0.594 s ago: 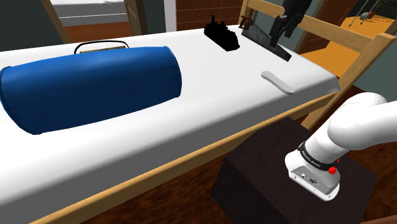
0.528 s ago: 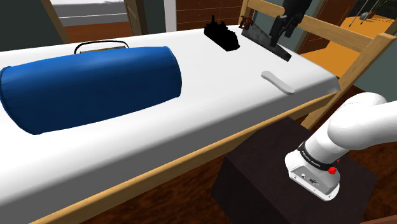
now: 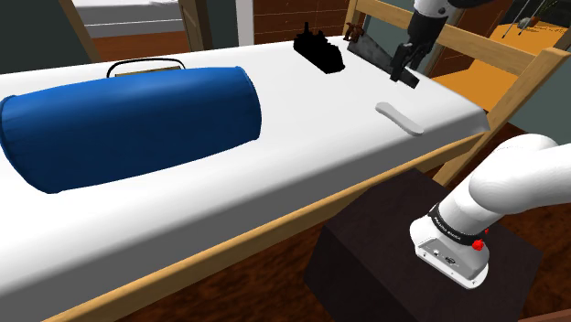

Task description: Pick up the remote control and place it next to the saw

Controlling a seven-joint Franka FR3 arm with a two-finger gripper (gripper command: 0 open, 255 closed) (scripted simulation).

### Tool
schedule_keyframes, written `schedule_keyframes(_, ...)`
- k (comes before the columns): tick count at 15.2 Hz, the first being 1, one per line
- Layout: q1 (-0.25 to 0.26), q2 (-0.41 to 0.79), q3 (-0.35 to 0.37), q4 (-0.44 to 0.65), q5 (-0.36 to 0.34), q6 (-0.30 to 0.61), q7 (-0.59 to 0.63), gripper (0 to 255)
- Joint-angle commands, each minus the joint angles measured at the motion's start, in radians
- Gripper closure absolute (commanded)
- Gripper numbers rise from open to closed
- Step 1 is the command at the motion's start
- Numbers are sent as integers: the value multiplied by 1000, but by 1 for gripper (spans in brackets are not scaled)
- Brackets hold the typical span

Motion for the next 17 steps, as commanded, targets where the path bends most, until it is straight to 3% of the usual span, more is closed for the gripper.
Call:
schedule_keyframes(1,-15,13,-37,-42,-12,55,-22,0)
schedule_keyframes(10,-82,166,-221,-134,-56,290,-147,0)
schedule_keyframes(17,-105,359,-363,-139,-37,473,-266,0)
